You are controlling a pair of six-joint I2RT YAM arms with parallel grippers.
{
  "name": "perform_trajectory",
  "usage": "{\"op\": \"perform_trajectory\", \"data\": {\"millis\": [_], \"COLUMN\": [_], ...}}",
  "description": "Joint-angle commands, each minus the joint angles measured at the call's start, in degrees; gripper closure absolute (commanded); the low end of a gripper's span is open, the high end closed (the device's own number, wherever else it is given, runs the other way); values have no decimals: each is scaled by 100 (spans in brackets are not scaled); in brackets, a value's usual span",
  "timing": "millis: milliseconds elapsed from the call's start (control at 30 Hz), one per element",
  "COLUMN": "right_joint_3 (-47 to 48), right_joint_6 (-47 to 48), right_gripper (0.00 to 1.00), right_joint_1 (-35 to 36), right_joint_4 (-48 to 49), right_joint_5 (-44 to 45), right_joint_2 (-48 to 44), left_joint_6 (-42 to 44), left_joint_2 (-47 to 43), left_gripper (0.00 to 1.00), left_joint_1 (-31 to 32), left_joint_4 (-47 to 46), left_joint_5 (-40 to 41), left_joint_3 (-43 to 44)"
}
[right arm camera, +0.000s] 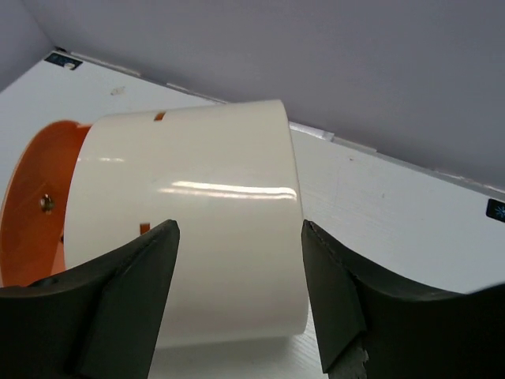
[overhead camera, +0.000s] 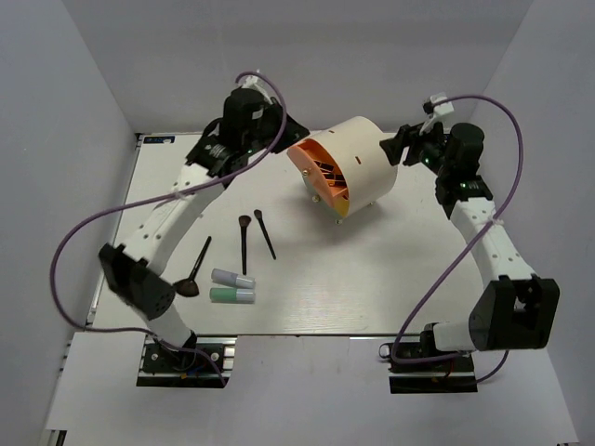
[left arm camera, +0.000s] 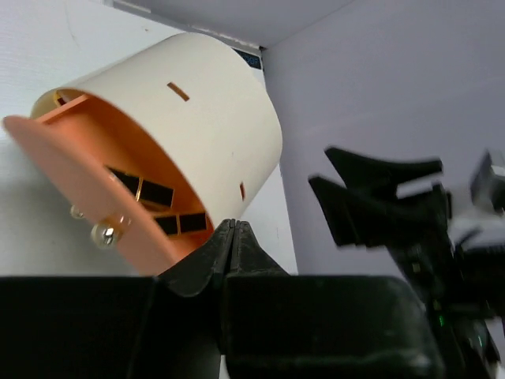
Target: Organize the makeup
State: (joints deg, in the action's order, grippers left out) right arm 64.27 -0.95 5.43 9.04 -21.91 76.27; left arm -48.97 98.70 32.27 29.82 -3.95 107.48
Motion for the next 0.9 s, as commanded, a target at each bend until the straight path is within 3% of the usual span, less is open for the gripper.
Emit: {"op": "perform_trajectory", "data": {"millis": [0,67,200,333,567,667,867], "right_joint_3": [735,1103,2323,2818,3653,3698,3557], "right_joint_6": [-493,-721,-1029,-1179,-1267,-1329,-1381], "right_gripper": [30,28,18,17,22,26,35], "right_joint_1": [-182,-253,-647,-772,-851,-851,-833], "right_joint_4": [-68,-358,-1113,-1298,-1747,-1730,-1660], "right_joint_5": [-480,-735,-1629,-2299,-3028,-3196,-3346], "right_joint_2": [405,870,1924,2479,3262,3377,3421], "left_joint_6": [309,169,-235,-368,-350,-394,-420], "left_joint_2": [-1026,-1448,-2089,-2092,-1600,-1380,-800], "left_gripper": [87,81,59,47,43,38,37], "left_joint_1": [-54,-54,-54,-107,-160,-274,-327], "left_joint_4": [-301,-494,-1310,-1725,-2279,-2586,-2587], "left_joint_5": [114,-9,-177,-334,-695,-915,-1187], "left_joint_3": [-752,-1596,-3089,-3540,-3638,-3629,-3313]}}
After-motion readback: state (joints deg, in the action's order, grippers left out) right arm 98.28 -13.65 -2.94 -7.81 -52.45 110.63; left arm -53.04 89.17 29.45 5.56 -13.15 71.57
